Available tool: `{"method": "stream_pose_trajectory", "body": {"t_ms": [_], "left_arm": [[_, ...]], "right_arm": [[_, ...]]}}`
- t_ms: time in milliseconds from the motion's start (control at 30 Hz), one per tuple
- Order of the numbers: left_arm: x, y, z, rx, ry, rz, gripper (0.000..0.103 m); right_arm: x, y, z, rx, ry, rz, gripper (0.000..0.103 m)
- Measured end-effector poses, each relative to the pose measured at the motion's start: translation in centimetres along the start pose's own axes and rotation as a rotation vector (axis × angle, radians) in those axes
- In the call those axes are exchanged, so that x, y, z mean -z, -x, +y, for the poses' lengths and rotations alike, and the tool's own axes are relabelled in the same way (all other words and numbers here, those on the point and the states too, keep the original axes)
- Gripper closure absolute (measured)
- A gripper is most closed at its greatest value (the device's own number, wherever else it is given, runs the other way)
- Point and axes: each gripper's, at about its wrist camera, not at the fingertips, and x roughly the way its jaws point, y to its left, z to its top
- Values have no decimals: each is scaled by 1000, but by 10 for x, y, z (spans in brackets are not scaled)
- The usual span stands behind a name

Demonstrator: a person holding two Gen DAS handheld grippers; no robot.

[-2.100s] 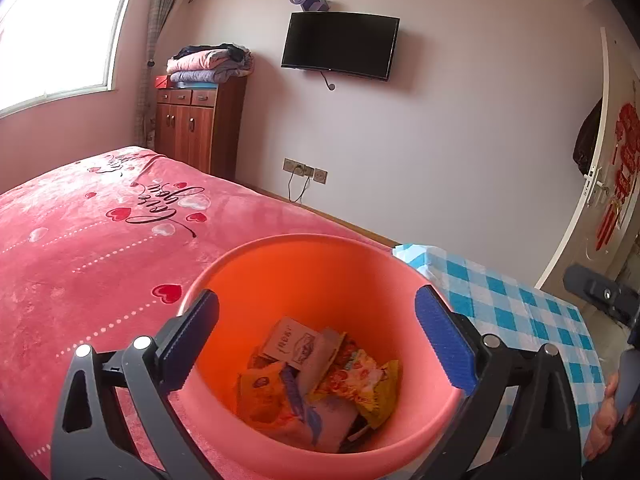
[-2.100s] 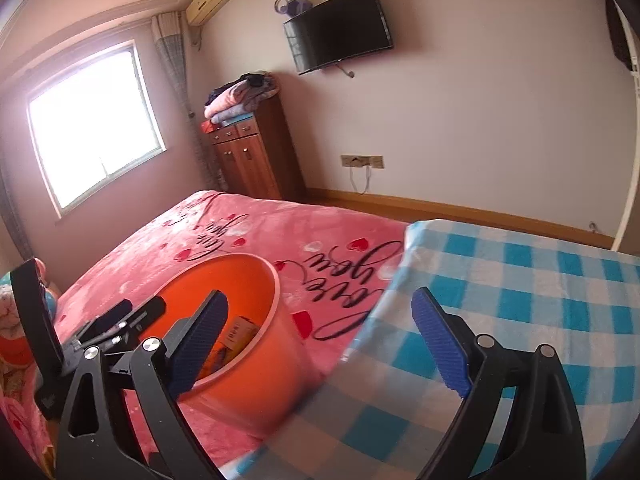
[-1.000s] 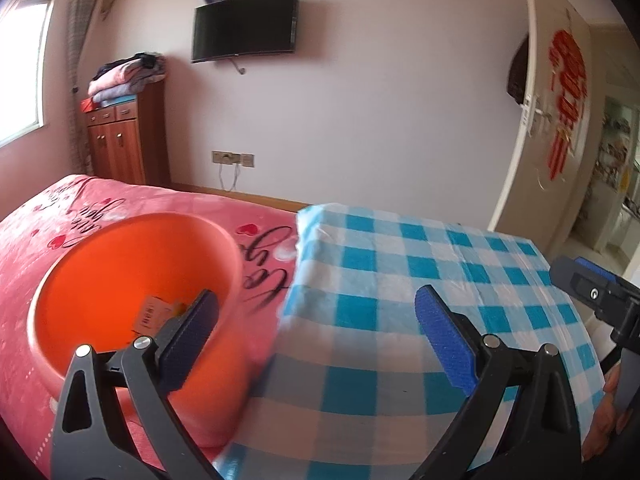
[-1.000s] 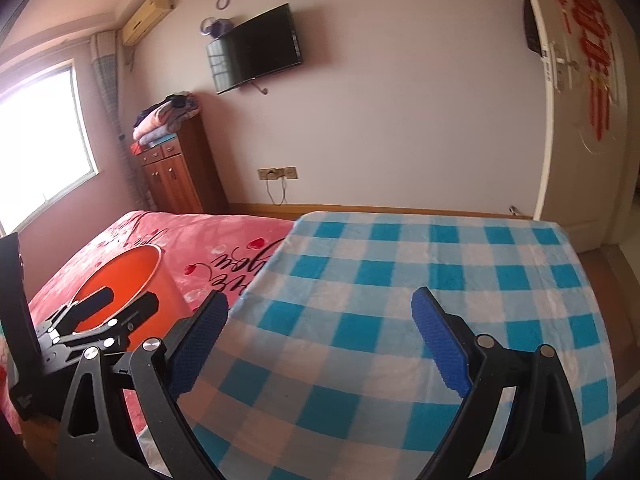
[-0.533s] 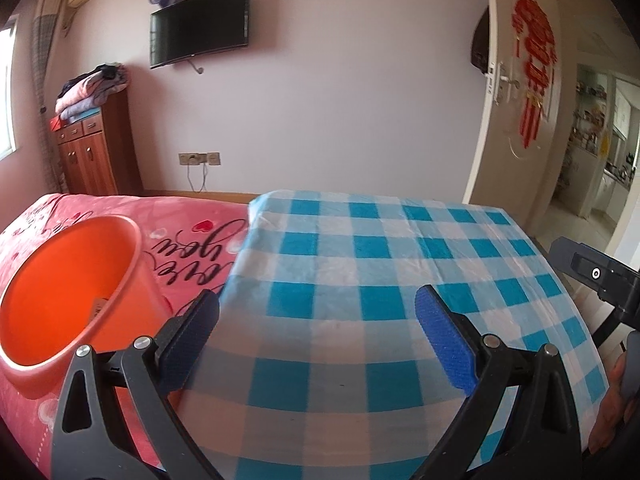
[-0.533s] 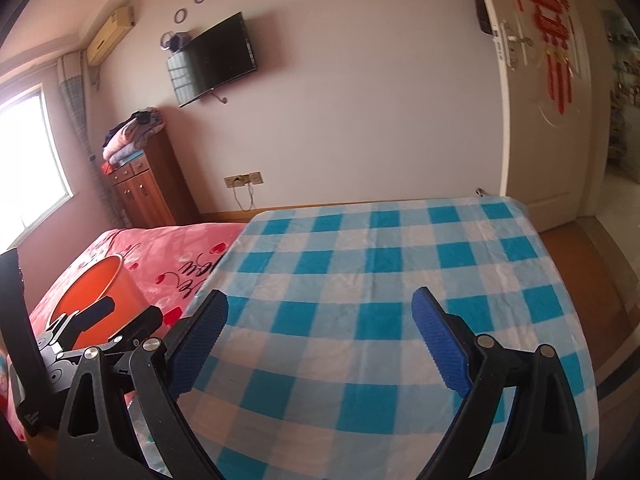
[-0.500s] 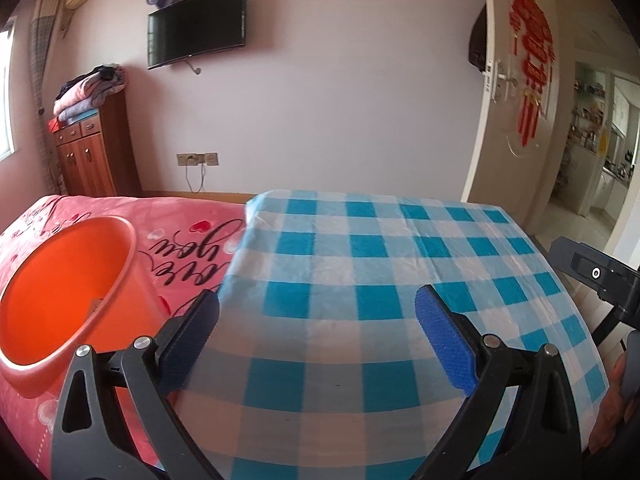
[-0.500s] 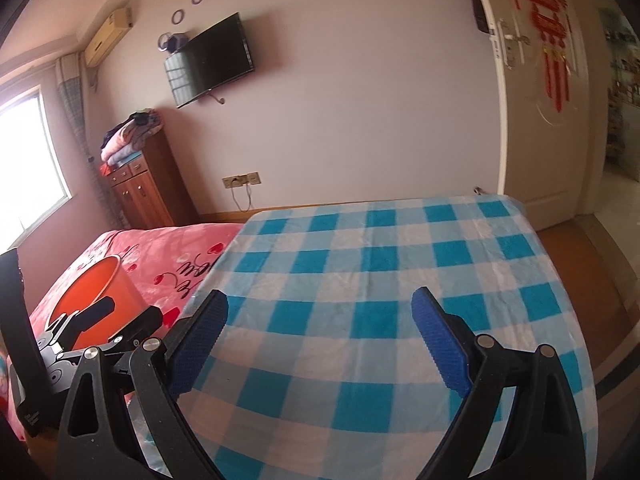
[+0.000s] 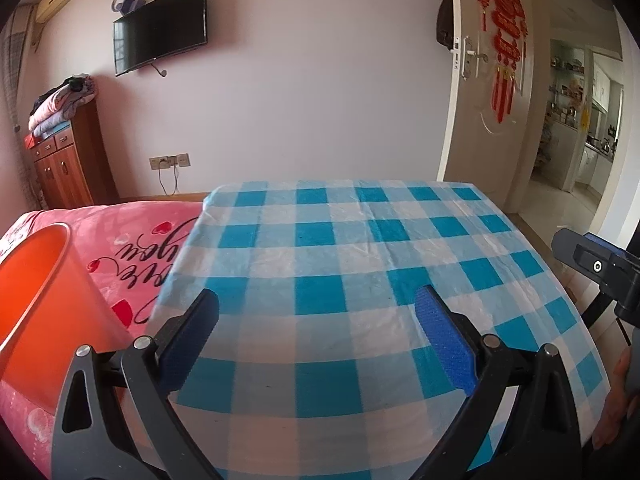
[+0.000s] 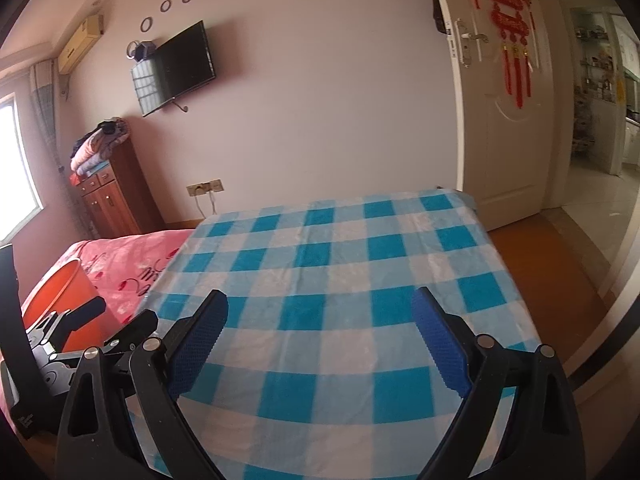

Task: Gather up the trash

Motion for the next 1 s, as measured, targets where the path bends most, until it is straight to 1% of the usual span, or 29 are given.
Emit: {"method": "stream_pose_trajectory", "body": {"t_ms": [133,333,500,1000], "left_arm": [[3,-7,-13,16,-13,9,4],[8,-14,-29,26,-43,18,4],[10,-19,-36,35,-44,33,4],[14,-25,-45,44,-27,38,4]], "right_arm": [[7,-1,-13,33,-2,3,11],[13,-3,-29,55,-23,11,11],[17,-2,-37,77,-27,8,11],[23,3,-42,127,-1,-9,11]]}}
